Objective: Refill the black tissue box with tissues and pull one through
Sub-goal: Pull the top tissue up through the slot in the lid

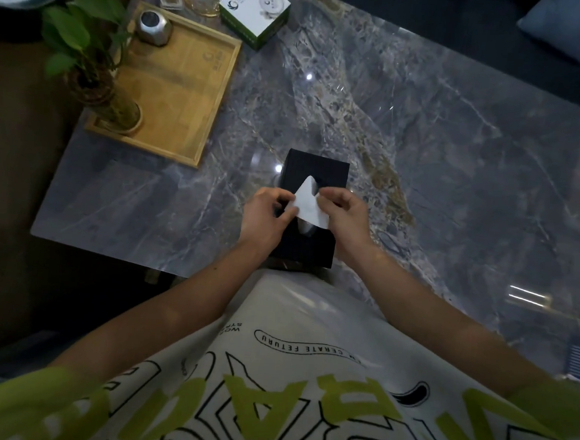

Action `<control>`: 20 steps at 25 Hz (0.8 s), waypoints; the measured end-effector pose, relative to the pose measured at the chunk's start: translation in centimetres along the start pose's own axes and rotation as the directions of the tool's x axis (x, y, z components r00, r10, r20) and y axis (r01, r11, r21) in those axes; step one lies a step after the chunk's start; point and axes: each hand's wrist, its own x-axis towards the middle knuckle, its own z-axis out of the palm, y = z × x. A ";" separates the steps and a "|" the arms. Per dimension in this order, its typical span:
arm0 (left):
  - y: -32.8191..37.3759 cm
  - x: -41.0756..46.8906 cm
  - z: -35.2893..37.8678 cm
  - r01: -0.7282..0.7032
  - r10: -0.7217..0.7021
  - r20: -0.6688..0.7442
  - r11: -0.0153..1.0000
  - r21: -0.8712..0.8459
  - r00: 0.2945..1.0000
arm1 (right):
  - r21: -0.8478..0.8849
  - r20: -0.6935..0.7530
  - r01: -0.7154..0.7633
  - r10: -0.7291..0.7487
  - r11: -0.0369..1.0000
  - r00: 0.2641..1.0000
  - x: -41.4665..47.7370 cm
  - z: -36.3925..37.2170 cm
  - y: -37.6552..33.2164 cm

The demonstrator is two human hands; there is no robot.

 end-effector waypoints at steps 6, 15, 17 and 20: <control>0.6 -0.2 0.4 0.072 -0.069 0.034 0.992 -0.105 0.997 | 0.029 0.003 -0.042 0.042 0.999 0.999 -0.2 -0.7 -0.2; 0.4 0.1 1.1 0.096 -0.087 0.098 0.991 -0.092 0.991 | 0.083 -0.090 -0.113 0.120 0.990 0.989 0.4 -0.1 -0.2; 0.3 0.2 1.2 0.106 -0.098 0.111 0.992 -0.067 0.989 | 0.086 -0.092 -0.137 0.145 0.987 0.985 0.5 -0.3 -0.1; 0.2 0.4 1.3 0.091 -0.085 0.118 0.995 -0.045 0.989 | 0.063 -0.068 -0.153 0.157 0.986 0.985 0.6 -0.6 -0.1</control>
